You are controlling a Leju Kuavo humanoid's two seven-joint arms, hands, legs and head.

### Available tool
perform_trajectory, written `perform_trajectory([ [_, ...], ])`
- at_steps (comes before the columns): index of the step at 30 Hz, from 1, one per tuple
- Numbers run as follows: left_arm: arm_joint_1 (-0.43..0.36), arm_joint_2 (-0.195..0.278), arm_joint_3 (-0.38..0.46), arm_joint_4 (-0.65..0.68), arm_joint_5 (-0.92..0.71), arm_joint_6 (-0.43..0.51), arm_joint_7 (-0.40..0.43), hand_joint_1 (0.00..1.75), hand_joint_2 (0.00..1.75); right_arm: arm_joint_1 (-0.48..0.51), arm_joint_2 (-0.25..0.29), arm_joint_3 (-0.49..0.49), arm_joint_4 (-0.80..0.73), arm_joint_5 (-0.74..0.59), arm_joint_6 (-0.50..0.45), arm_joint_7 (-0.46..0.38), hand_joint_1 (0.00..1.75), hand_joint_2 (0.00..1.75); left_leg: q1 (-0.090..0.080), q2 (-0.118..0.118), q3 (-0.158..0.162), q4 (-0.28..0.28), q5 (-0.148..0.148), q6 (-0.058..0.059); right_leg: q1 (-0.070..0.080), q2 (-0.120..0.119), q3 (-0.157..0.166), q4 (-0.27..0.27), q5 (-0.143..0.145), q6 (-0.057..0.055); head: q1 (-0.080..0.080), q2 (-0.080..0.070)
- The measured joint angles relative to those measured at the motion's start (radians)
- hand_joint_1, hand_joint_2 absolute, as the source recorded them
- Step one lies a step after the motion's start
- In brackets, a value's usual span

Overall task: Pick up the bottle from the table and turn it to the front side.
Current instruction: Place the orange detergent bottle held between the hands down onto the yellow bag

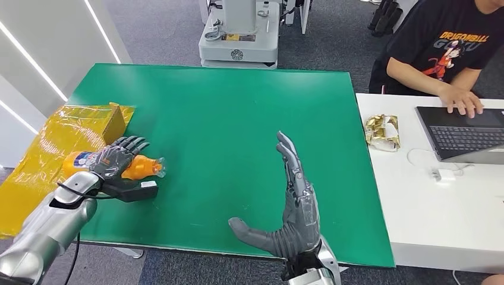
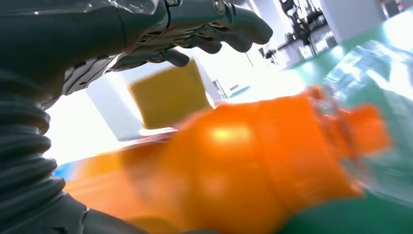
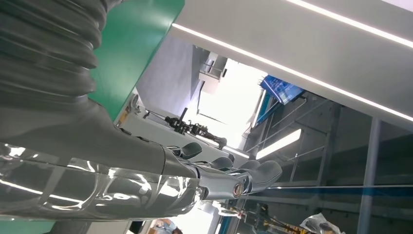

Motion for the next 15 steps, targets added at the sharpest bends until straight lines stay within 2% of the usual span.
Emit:
perform_trajectory([
  [6, 0.094, 0.054, 0.071, -0.156, 0.042, 0.005, 0.005, 0.0, 1.75, 0.004, 0.0, 0.0, 0.0, -0.003, -0.007, -0.002, 0.0, 1.75, 0.0, 0.001, 0.0, 0.0, 0.0, 0.0, 0.0, 0.001, 0.0, 0.0, 0.0, 0.0, 0.0, 0.0],
  [11, 0.222, 0.096, 0.158, -0.343, 0.089, -0.102, -0.009, 0.0, 1.75, 0.008, 0.0, -0.002, -0.001, -0.007, -0.012, 0.0, 0.0, 1.75, 0.0, 0.002, 0.0, 0.0, -0.001, -0.001, 0.0, 0.002, -0.002, 0.0, 0.0, 0.0, 0.0, 0.0],
  [15, 0.275, 0.115, 0.199, -0.429, 0.094, -0.123, -0.01, 0.0, 1.75, 0.009, 0.0, -0.005, -0.001, -0.008, -0.013, 0.0, 0.0, 1.75, 0.0, 0.001, -0.001, 0.0, -0.001, -0.001, 0.0, 0.001, -0.001, 0.0, -0.001, 0.0, 0.0, 0.0],
])
